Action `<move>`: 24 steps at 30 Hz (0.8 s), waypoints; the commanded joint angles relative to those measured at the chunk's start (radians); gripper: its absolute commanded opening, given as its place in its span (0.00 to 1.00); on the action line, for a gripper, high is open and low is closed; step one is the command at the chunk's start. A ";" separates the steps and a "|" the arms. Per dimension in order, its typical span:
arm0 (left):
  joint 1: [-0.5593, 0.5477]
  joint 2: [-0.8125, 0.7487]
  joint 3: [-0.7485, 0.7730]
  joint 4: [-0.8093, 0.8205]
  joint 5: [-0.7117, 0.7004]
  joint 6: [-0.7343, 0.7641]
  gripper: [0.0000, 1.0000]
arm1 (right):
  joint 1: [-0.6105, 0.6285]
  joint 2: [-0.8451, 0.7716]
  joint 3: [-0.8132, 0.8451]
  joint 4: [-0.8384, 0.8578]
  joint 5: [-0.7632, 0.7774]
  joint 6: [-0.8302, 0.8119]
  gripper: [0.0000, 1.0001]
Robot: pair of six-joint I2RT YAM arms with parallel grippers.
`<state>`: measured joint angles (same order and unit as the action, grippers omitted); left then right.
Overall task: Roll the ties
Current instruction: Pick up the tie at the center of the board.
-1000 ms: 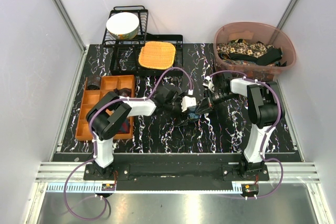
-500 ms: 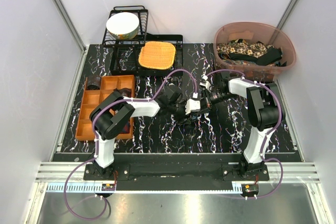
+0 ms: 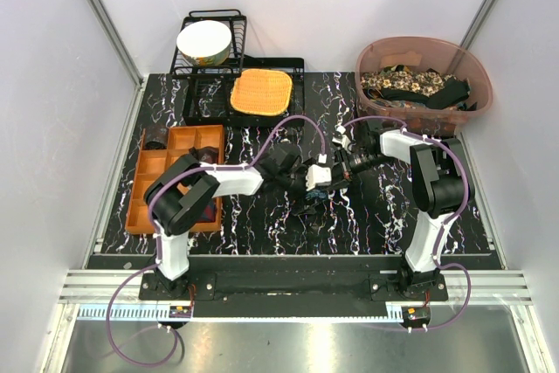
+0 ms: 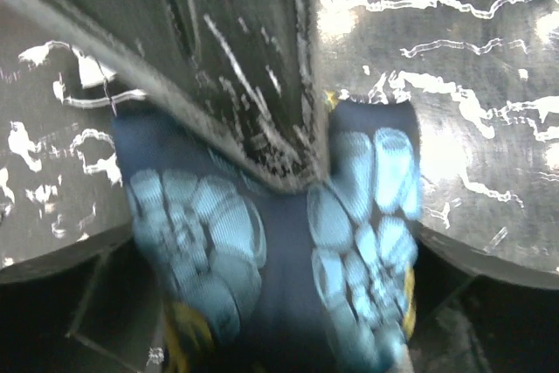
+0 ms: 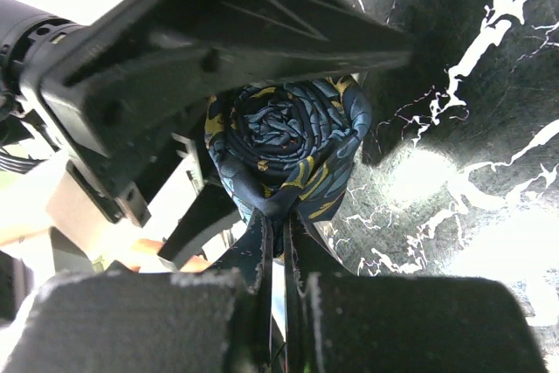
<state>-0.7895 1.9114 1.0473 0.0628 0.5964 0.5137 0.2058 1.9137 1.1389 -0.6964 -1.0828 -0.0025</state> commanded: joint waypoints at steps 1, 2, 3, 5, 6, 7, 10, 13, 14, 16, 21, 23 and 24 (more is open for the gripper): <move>0.010 -0.119 -0.015 -0.040 -0.055 -0.043 0.99 | 0.006 -0.064 0.042 -0.018 -0.011 -0.004 0.00; 0.015 -0.135 -0.023 -0.053 -0.063 -0.055 0.99 | 0.007 -0.070 0.044 -0.023 -0.009 -0.004 0.00; 0.033 -0.147 -0.024 -0.090 -0.063 -0.064 0.99 | 0.007 -0.083 0.044 -0.025 -0.012 -0.004 0.00; 0.053 -0.199 -0.045 -0.119 -0.063 -0.096 0.99 | 0.007 -0.094 0.044 -0.037 -0.009 -0.005 0.00; 0.073 -0.219 -0.055 -0.150 -0.063 -0.102 0.99 | 0.006 -0.107 0.041 -0.043 -0.009 -0.008 0.00; 0.082 -0.268 -0.076 -0.167 -0.070 -0.113 0.99 | 0.004 -0.113 0.042 -0.051 -0.009 -0.011 0.00; 0.108 -0.343 -0.087 -0.273 -0.082 -0.113 0.99 | -0.002 -0.139 0.050 -0.060 -0.017 -0.016 0.00; 0.119 -0.452 -0.081 -0.395 -0.154 -0.121 0.99 | -0.002 -0.168 0.070 -0.064 -0.026 -0.010 0.00; 0.124 -0.516 -0.082 -0.414 -0.176 -0.135 0.99 | -0.003 -0.183 0.082 -0.066 -0.028 -0.008 0.00; 0.141 -0.580 -0.079 -0.439 -0.263 -0.213 0.99 | -0.002 -0.196 0.094 -0.064 -0.029 -0.005 0.00; 0.349 -0.683 -0.006 -0.550 -0.107 -0.484 0.99 | 0.000 -0.240 0.107 -0.009 -0.071 0.048 0.00; 0.393 -0.661 0.065 -0.607 -0.034 -0.545 0.99 | 0.000 -0.254 0.107 0.006 -0.094 0.079 0.00; 0.435 -0.654 0.078 -0.633 -0.008 -0.604 0.99 | 0.000 -0.261 0.104 0.023 -0.098 0.090 0.00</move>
<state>-0.4583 1.2388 1.0260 -0.4561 0.4759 0.1555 0.2054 1.7126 1.2098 -0.7303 -1.1080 0.0261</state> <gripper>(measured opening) 0.987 0.022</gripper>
